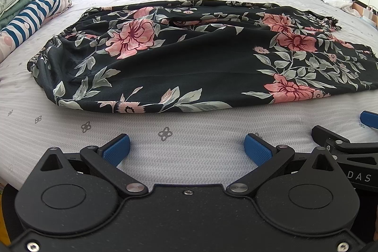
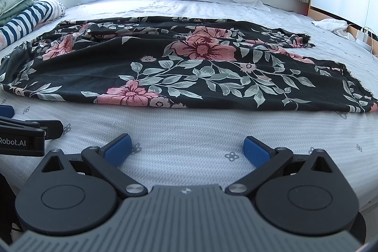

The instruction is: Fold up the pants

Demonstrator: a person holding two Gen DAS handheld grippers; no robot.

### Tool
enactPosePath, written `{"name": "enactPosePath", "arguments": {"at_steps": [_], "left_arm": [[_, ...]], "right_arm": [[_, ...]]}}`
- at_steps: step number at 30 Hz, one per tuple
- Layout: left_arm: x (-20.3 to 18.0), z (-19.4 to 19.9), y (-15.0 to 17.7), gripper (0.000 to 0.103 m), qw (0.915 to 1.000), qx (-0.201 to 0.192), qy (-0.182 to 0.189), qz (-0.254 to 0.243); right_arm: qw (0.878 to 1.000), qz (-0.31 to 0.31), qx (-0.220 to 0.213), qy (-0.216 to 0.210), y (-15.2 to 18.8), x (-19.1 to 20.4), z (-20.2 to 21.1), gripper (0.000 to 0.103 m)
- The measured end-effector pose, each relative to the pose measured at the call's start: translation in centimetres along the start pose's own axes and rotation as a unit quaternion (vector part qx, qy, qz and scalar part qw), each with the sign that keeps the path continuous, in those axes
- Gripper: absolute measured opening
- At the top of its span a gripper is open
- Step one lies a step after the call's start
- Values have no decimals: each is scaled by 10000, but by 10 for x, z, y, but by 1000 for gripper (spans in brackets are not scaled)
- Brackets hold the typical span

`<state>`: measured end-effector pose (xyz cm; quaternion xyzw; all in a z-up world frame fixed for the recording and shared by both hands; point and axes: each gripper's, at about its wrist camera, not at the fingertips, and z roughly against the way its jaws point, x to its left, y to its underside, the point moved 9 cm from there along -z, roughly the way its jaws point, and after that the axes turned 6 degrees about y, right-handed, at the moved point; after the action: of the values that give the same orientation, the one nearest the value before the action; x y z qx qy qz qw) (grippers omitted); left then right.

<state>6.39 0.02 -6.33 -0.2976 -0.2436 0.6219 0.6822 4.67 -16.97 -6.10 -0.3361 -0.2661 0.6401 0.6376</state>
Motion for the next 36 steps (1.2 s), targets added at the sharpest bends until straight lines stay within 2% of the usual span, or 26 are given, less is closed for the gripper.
{"name": "enactPosePath", "arguments": {"at_steps": [11,15,19,22,24,27,29,31,33,36], "left_arm": [[-1,1,-3,103,9999,98,-68,-99],[0,2,-2,103,10000,32,30,-22],[5,6,-7,103,9997,198,105,45],[24,20,-20,103,9993,-35,-100,349],[44,35,-34,103,9974,-440,-246,517],[84,47,-55,103,9909,-858,-552,878],[117,46,-67,103,9851,-950,-810,1183],[158,43,-78,101,9737,-1035,-1278,1577],[195,41,-84,93,9596,-1136,-1746,1894],[239,30,-88,83,9458,-1113,-2106,2207]], "right_arm": [[10000,-2,-80,57,-2,-2,4,103],[9999,-25,-144,86,-1,-5,2,103],[9992,18,-371,143,2,-5,1,103],[9995,7,-325,25,-3,-8,5,103],[9991,-288,-316,-78,-9,-20,9,103],[9946,-869,-558,142,-22,-57,15,103],[9895,-1247,-609,414,-30,-92,12,103],[9826,-1625,-569,698,-36,-128,8,103],[9723,-2059,-573,949,-39,-167,7,103],[9561,-2599,-576,1226,-37,-215,8,103]]}}
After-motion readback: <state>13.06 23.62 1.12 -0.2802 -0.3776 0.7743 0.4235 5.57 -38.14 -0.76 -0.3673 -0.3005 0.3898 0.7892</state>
